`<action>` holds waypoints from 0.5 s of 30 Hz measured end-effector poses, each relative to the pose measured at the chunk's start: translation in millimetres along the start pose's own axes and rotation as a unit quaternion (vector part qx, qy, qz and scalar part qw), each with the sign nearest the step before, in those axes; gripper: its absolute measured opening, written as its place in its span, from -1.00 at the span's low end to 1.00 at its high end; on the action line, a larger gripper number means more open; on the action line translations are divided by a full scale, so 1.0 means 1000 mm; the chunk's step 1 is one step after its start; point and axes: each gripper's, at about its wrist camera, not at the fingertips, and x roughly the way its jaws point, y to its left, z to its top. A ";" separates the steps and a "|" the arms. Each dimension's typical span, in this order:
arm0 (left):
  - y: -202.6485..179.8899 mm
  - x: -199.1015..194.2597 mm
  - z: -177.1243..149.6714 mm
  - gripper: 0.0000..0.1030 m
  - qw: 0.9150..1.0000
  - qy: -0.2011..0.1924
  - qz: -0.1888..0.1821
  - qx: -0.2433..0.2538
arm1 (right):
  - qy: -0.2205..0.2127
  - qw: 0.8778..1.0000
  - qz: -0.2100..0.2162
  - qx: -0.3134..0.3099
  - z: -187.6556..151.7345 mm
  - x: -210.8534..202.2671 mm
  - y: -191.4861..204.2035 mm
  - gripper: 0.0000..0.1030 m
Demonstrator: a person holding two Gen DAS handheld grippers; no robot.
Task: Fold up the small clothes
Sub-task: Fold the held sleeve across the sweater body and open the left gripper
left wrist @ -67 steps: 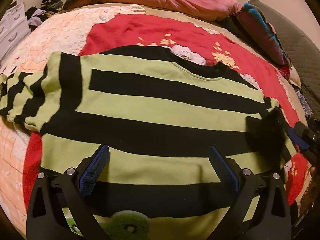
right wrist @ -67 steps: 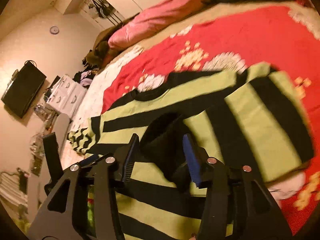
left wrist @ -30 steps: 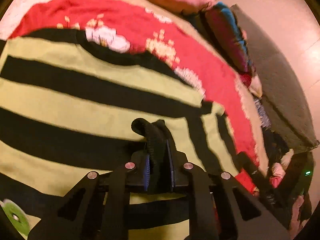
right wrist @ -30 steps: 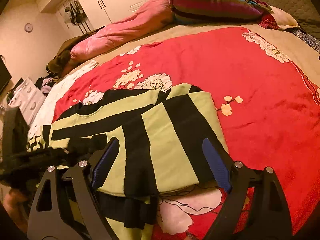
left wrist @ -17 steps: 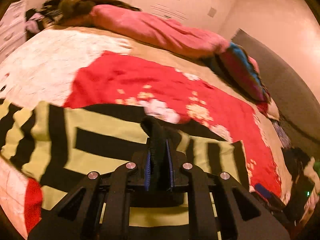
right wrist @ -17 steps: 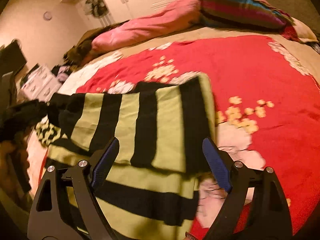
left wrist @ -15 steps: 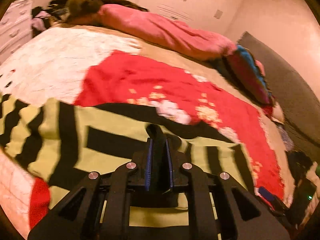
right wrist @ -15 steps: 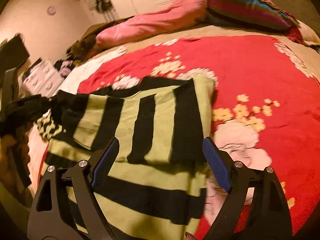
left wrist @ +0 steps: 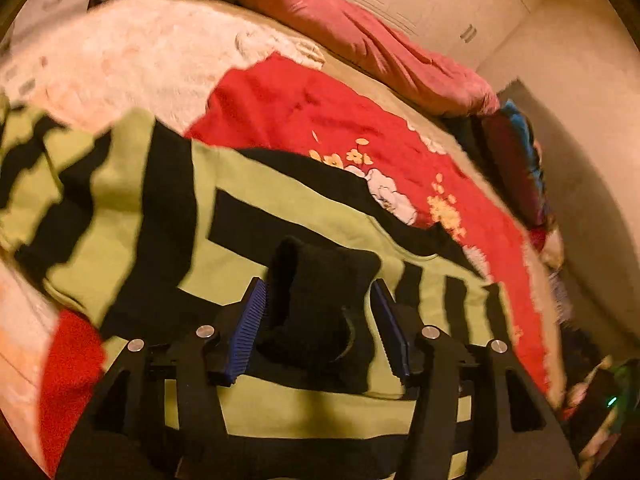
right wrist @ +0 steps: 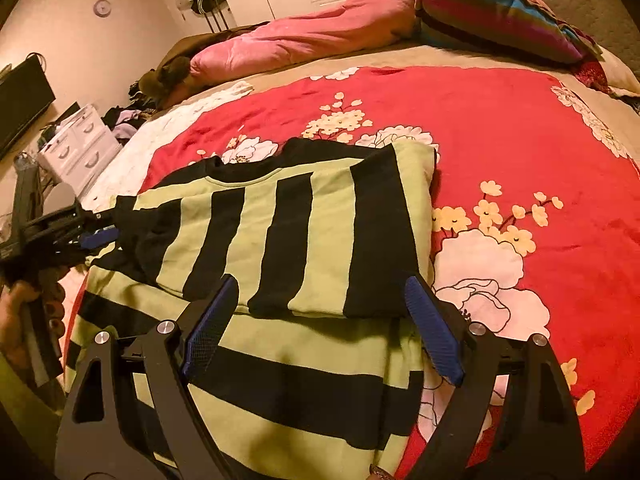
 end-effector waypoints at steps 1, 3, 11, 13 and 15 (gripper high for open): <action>-0.001 0.005 0.000 0.34 1.000 0.002 0.001 -0.005 | 0.000 1.000 -0.001 0.000 -0.001 -0.001 0.001 0.53; -0.005 0.021 -0.002 0.29 1.000 0.021 0.012 0.004 | -0.001 1.000 0.000 -0.001 0.000 -0.001 0.001 0.53; -0.017 -0.003 0.002 -0.74 0.999 -0.025 0.019 0.045 | -0.005 1.000 -0.004 0.013 0.001 -0.004 -0.004 0.53; -0.021 -0.017 0.010 -0.74 0.995 -0.056 0.043 0.066 | -0.002 1.000 -0.004 0.014 0.000 -0.002 -0.003 0.53; -0.021 -0.017 0.015 -0.68 0.994 -0.057 0.053 0.077 | 0.002 1.000 -0.004 0.011 -0.001 -0.001 -0.002 0.53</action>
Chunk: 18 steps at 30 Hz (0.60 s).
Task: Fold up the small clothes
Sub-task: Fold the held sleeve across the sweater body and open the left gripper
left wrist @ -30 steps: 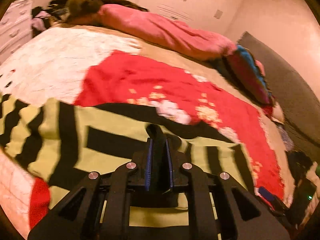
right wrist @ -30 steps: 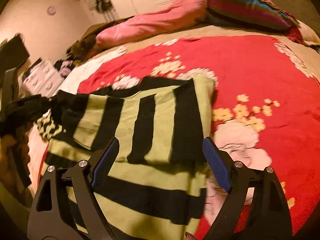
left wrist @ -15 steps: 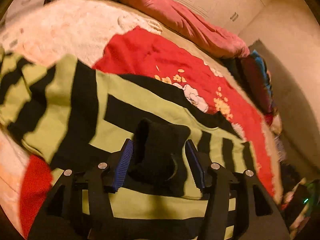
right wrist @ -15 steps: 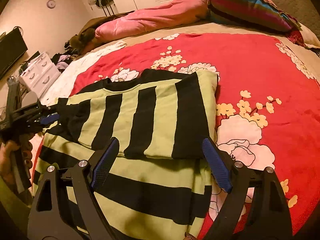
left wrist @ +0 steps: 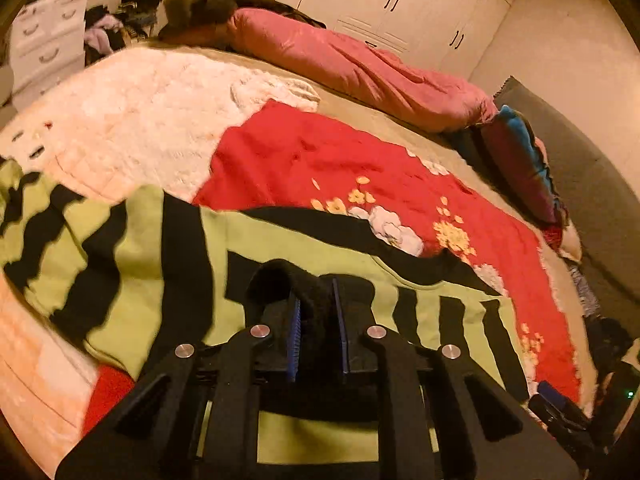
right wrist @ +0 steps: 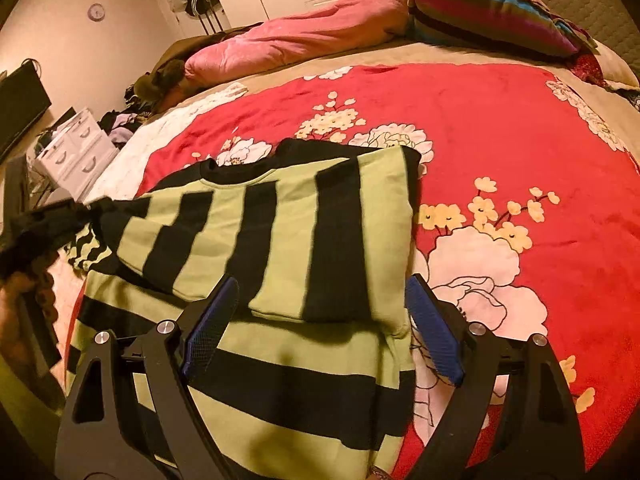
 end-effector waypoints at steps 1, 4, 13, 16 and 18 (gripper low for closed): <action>0.001 0.006 0.000 -0.62 1.000 0.016 -0.001 0.002 | 0.003 1.000 -0.002 -0.003 0.000 0.001 0.001 0.53; 0.007 0.019 -0.011 -0.55 0.999 0.041 0.008 0.000 | 0.001 1.000 -0.003 -0.008 -0.001 0.000 0.003 0.53; 0.007 -0.021 -0.004 -0.22 0.997 -0.010 0.066 0.050 | -0.004 0.999 0.002 -0.032 0.014 0.001 0.015 0.68; -0.011 -0.029 -0.003 -0.22 0.995 -0.016 0.060 0.084 | 0.006 0.999 0.000 -0.041 0.019 0.009 0.022 0.68; -0.024 -0.022 -0.008 -0.21 0.995 -0.005 0.041 0.095 | 0.016 0.999 -0.002 -0.046 0.020 0.019 0.024 0.68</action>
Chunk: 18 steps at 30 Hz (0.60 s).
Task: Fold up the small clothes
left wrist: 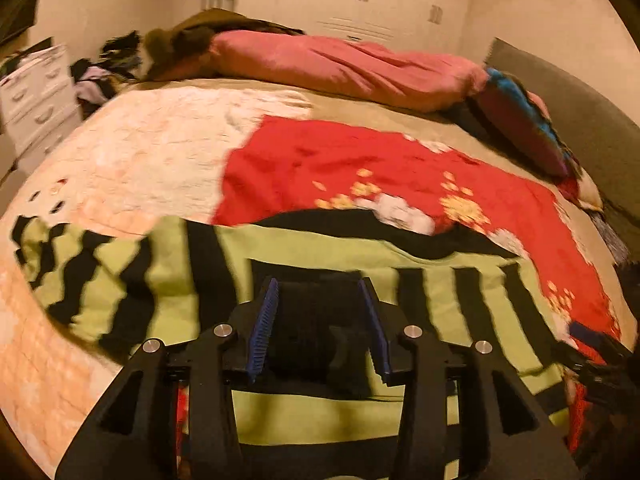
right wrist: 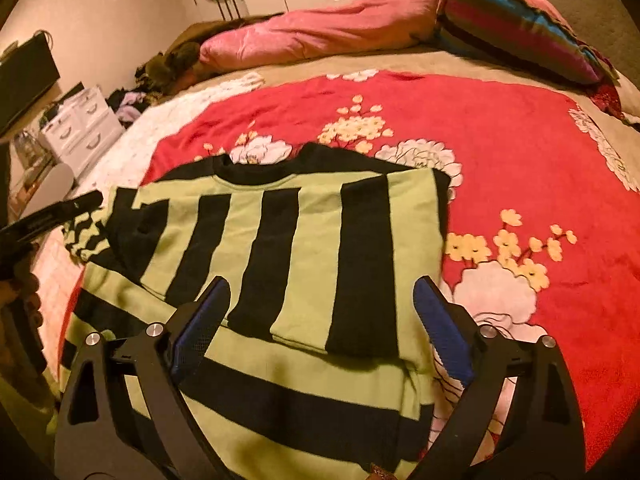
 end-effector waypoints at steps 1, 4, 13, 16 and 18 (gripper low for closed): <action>-0.005 0.004 -0.002 -0.15 1.000 0.006 -0.008 0.003 | 0.012 1.000 -0.003 -0.004 -0.001 0.007 0.001 0.68; -0.021 0.028 -0.012 0.00 0.999 0.039 -0.028 0.017 | 0.056 0.998 -0.019 -0.006 -0.007 0.029 -0.004 0.68; -0.011 0.066 -0.040 0.23 0.997 0.081 -0.018 0.003 | 0.050 0.998 0.002 0.032 -0.016 0.031 -0.019 0.68; -0.016 0.053 -0.034 0.39 0.997 0.072 -0.026 0.003 | 0.034 0.999 0.006 0.042 -0.013 0.020 -0.023 0.68; -0.021 0.046 -0.030 0.39 0.997 0.068 -0.022 0.006 | 0.022 0.999 0.004 0.048 -0.011 0.013 -0.026 0.69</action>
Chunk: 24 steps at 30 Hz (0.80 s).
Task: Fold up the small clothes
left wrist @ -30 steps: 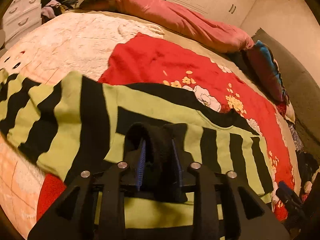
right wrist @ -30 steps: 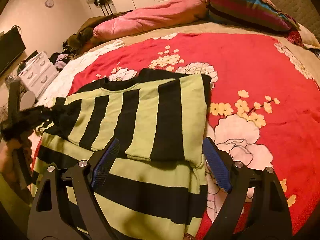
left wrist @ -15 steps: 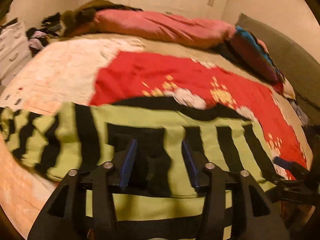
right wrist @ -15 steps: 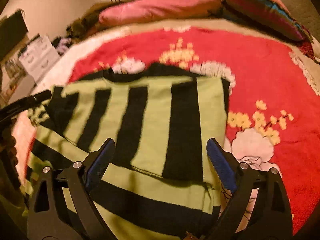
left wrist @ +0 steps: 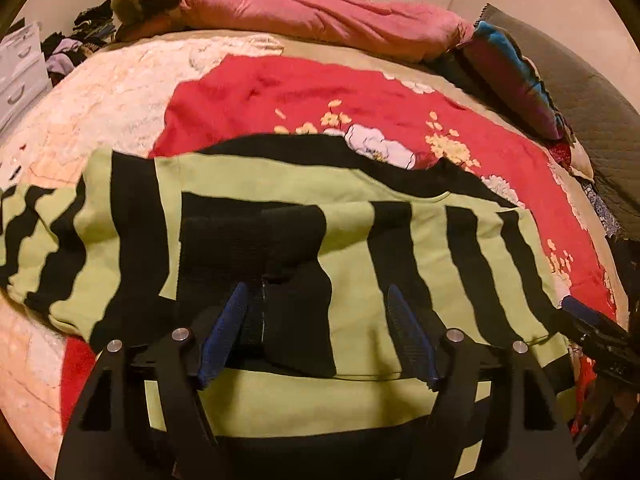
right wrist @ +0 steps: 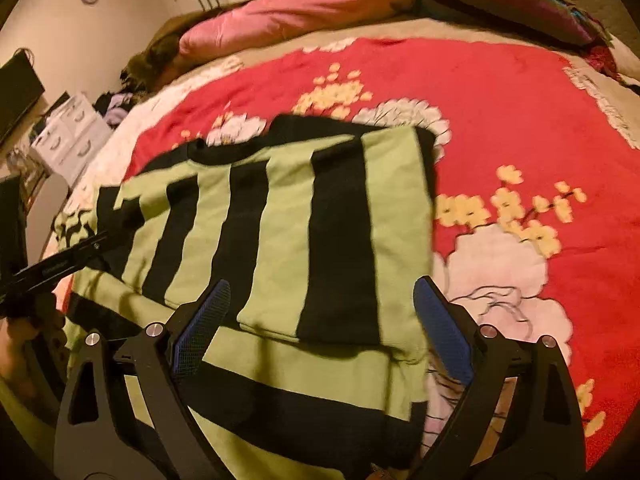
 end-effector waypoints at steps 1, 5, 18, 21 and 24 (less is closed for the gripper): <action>-0.001 -0.002 0.001 0.40 1.000 -0.001 0.003 -0.001 | -0.006 1.000 0.002 0.005 0.001 -0.005 -0.002 0.72; -0.004 -0.014 0.005 0.84 1.000 -0.010 0.003 -0.008 | -0.021 1.000 0.007 0.013 0.002 -0.018 -0.003 0.81; -0.007 -0.054 0.012 0.91 1.000 -0.030 0.005 0.001 | -0.053 0.999 0.003 0.007 0.006 -0.046 0.015 0.82; 0.001 -0.059 0.012 0.91 0.999 -0.031 0.002 -0.009 | -0.059 0.998 0.006 0.001 0.008 -0.051 0.024 0.82; 0.011 -0.063 0.012 0.91 0.999 -0.035 -0.001 -0.022 | -0.060 0.998 0.011 -0.008 0.010 -0.056 0.037 0.82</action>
